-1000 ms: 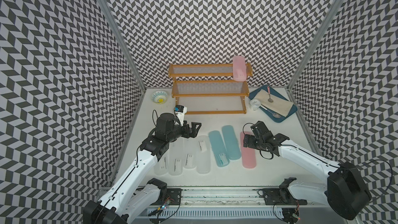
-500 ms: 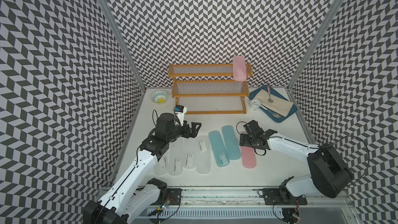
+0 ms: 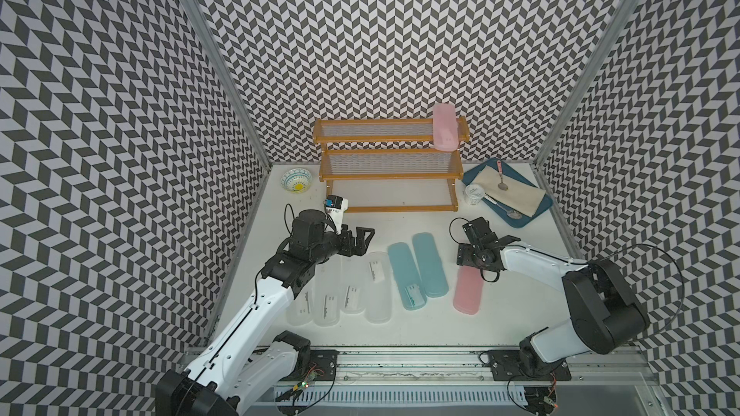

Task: Place the pencil cases on the shelf according to color
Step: Pick up the pencil case from the center of the board.

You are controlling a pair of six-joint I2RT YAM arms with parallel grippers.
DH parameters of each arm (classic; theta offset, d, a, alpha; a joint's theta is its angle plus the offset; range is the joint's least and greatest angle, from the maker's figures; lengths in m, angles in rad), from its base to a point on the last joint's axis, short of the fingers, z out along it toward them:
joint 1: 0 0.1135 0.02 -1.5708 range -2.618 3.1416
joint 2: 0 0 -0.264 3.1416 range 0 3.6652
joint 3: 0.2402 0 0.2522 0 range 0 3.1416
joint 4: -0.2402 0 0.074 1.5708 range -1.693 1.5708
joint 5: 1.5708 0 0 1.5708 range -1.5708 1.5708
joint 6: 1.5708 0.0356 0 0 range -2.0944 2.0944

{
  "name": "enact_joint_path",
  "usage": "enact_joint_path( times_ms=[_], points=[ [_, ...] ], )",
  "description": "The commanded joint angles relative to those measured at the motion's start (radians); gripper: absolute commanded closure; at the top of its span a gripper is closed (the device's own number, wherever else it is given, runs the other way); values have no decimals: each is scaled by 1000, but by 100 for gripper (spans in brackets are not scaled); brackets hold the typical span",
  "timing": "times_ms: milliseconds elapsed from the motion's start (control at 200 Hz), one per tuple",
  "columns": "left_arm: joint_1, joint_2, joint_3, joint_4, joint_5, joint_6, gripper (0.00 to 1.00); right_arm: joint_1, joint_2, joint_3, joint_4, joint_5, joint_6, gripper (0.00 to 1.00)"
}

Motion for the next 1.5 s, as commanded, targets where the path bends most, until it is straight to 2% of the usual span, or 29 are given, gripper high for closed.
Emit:
enact_joint_path(
  times_ms=[0,90,135,230,376,511,656,811,941,976,1117,1242,1322,1407,1497],
  points=[
    [0,0,1,-18,-10,7,0,-13,-9,32,34,-4,-68,17],
    [0,-4,0,-18,-20,6,0,-13,1,40,45,-49,-75,17],
    [0,-8,-2,-15,-18,6,1,-13,12,54,17,-62,-59,14],
    [0,-4,-1,-14,-10,6,0,-7,1,45,-16,-45,-15,5],
    [0,-1,0,-15,0,7,0,-18,-2,8,1,-30,-15,3],
    [2,-3,1,-17,-6,7,0,-18,53,14,1,-43,-28,6],
    [2,-11,0,-17,-11,8,0,-18,67,18,44,-60,-24,18],
    [2,-20,4,-27,-42,9,0,-31,118,117,19,-30,-72,26],
    [3,-34,5,-31,-56,8,0,-36,195,237,-1,-23,-120,27],
    [3,-36,3,-30,-58,5,0,-36,216,275,-8,-26,-136,25],
    [4,-35,19,-32,-78,-26,0,-36,252,364,-53,-6,-147,4],
    [3,-28,40,34,-53,-107,0,-36,146,340,-112,26,-112,0],
    [5,-13,46,128,34,-171,1,-37,8,265,-126,7,-90,0],
    [6,28,89,170,76,-157,0,-36,-142,155,-119,-54,-50,0],
    [8,85,155,129,32,-90,0,-30,-260,33,-106,-121,0,0]
  ],
)
